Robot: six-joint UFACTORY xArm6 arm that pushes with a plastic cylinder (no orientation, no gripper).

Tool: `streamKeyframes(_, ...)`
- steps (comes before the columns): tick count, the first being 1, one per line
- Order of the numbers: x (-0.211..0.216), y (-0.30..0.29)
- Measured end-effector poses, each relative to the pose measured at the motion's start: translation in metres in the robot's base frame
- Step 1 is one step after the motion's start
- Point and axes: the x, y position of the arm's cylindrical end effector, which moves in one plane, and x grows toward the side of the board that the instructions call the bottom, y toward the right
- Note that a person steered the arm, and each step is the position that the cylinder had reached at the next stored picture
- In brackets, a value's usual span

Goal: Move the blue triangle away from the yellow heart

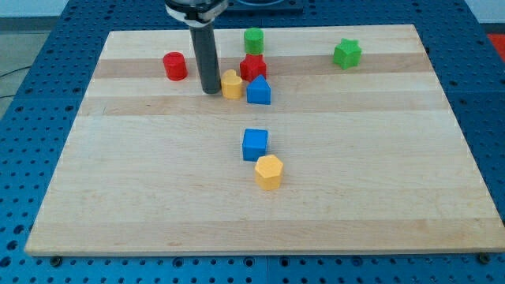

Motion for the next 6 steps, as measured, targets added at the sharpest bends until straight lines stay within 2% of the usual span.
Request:
streamKeyframes(2,0.025,0.064)
streamKeyframes(5,0.029,0.151)
streamKeyframes(6,0.037,0.11)
